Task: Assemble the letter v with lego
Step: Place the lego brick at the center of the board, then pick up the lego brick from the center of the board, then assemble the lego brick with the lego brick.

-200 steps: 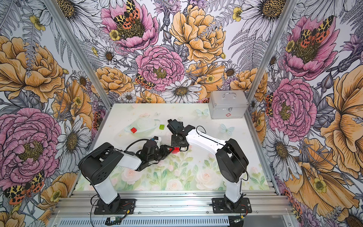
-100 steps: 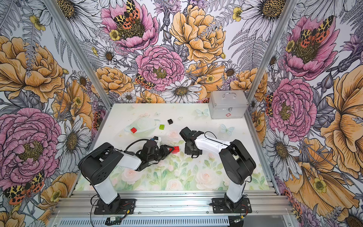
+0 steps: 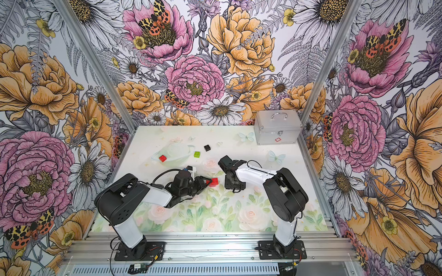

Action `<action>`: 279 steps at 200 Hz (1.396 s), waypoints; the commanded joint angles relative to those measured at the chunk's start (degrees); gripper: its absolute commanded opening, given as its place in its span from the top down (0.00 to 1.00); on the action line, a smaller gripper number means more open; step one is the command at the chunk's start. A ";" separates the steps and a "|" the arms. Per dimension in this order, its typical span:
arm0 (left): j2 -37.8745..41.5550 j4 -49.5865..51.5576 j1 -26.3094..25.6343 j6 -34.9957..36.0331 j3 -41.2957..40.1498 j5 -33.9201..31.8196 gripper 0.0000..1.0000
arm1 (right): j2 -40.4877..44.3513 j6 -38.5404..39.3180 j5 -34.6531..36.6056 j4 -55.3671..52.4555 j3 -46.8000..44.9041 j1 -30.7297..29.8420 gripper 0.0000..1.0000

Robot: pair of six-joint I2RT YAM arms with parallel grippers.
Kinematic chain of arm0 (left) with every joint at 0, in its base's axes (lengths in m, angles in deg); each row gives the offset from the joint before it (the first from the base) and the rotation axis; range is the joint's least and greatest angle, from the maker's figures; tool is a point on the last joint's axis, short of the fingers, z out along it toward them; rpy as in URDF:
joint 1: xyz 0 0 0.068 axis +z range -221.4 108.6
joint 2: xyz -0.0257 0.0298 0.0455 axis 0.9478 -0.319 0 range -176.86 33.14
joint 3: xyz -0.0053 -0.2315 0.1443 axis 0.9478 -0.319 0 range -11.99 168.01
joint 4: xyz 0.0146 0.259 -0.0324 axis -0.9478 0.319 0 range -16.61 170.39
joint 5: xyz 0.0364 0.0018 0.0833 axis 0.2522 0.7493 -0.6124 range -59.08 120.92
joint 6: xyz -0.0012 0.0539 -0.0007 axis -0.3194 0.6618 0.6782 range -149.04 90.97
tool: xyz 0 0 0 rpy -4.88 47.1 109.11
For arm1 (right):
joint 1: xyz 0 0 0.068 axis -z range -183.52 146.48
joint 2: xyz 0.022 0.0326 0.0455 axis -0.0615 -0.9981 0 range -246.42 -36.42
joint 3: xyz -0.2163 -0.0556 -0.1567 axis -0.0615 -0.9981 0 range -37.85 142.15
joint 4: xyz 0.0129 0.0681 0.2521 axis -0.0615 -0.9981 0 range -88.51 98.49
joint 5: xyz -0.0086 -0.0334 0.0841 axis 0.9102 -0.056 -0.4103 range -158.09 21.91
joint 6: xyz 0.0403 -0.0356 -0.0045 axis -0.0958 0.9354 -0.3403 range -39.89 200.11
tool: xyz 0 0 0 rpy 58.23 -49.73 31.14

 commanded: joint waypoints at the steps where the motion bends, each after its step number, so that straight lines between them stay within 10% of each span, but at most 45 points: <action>1: 0.60 4.36 -0.22 1.92 -0.02 -2.04 0.53 | 0.08 -0.34 0.80 0.84 0.92 0.57 0.54; 153: 0.18 4.90 -0.14 2.40 0.33 -1.74 0.53 | 3.95 2.11 -1.12 0.23 5.84 -2.04 1.00; 279: -0.28 5.06 -0.18 2.49 0.50 -1.69 0.53 | -4.03 4.11 -3.33 -0.91 14.03 -6.73 1.00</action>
